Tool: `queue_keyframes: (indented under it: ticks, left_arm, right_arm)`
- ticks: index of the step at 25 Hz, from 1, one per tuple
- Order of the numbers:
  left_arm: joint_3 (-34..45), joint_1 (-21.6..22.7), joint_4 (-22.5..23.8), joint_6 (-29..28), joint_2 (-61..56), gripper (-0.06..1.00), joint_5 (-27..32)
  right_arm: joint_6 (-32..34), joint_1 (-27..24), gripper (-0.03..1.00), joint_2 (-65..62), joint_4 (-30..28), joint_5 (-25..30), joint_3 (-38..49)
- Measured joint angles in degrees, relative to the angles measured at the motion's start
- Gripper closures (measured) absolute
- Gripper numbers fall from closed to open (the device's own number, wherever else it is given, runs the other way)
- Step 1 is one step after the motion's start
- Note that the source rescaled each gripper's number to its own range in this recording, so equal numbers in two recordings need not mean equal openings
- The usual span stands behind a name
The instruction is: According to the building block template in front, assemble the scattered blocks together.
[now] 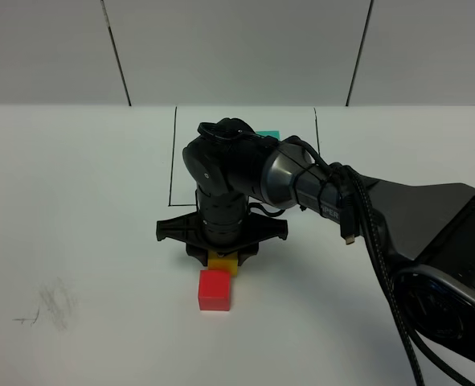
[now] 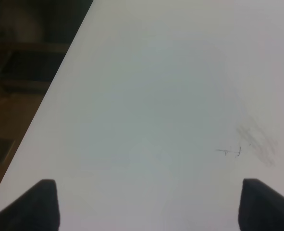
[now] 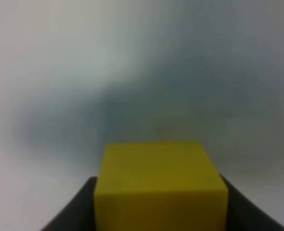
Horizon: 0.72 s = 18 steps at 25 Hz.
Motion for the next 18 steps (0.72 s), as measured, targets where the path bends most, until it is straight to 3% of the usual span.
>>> queue_keyframes:
  ticks: [18]
  left_arm:
    - [0.0, 0.0, 0.0, 0.0, 0.0, 0.12, 0.0]
  right_arm:
    - [1.19, 0.05, 0.51, 0.48, 0.05, -0.96, 0.0]
